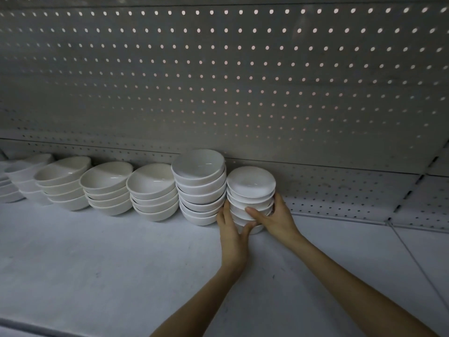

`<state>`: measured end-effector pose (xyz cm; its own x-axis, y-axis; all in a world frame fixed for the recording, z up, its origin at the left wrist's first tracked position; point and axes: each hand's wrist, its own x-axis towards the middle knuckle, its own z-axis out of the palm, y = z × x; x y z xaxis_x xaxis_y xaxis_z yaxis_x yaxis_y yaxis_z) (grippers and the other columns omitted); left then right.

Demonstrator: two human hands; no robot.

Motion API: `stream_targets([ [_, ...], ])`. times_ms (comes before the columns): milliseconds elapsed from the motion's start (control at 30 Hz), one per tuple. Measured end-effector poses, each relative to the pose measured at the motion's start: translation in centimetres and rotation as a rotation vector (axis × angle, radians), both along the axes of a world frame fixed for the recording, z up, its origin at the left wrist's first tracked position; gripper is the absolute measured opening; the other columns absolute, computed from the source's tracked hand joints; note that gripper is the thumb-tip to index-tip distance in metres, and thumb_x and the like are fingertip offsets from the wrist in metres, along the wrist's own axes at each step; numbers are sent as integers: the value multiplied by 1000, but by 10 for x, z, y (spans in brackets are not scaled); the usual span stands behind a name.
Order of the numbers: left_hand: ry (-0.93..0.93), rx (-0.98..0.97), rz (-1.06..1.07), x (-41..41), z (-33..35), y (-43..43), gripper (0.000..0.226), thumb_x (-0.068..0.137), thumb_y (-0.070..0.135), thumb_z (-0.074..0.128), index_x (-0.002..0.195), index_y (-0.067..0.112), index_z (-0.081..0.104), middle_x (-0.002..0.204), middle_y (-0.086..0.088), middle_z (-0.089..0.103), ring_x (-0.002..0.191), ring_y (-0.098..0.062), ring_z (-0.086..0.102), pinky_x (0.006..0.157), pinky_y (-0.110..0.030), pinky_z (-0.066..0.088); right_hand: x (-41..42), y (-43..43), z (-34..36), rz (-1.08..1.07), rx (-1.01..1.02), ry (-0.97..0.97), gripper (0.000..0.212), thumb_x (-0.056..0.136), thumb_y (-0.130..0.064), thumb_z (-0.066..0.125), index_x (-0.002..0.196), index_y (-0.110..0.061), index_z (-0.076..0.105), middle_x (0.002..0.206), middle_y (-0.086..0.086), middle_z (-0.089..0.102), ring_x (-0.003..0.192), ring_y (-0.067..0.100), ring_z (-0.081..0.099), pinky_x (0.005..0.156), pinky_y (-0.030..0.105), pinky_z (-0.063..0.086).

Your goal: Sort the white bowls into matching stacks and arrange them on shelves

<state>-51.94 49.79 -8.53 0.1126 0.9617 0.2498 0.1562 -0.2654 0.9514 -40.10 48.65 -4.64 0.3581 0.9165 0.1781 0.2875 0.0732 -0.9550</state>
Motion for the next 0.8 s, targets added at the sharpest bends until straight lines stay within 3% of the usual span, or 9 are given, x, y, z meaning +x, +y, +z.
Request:
stream_targets([
  [133,-2,4,-10,0,1,2,76,87,16,66,148,20,21,152,4,27,137,-6,27,111,-17,25,-2,4,-1,-12,17,8,86,63,-32,82,135,-18,38,133,-2,50,121,10,48,100,24,40],
  [267,-6,5,-20,-2,3,1,76,87,15,67,147,21,22,151,5,28,136,-4,27,109,-15,23,-3,3,1,-4,19,15,81,65,-28,82,132,-23,37,131,-4,49,119,8,47,96,18,39],
  [400,-16,-15,-45,-4,6,0,77,86,15,67,147,19,21,152,3,28,138,-10,28,115,-28,27,-5,2,1,-19,13,17,84,65,-30,81,135,-20,36,131,-4,48,120,8,46,97,19,37],
  [633,166,66,-180,-22,7,2,80,87,14,67,149,12,17,154,-1,21,139,-11,23,108,-14,18,-12,-5,6,-73,-23,-17,80,70,-28,80,136,-15,37,129,-4,48,118,10,46,96,21,38],
  [800,430,105,-323,-52,23,16,63,89,16,62,143,7,32,145,-8,38,134,-23,37,110,-28,29,-13,-16,29,0,-93,-114,61,79,-17,73,130,-13,40,118,-7,48,109,6,46,76,-3,35],
])
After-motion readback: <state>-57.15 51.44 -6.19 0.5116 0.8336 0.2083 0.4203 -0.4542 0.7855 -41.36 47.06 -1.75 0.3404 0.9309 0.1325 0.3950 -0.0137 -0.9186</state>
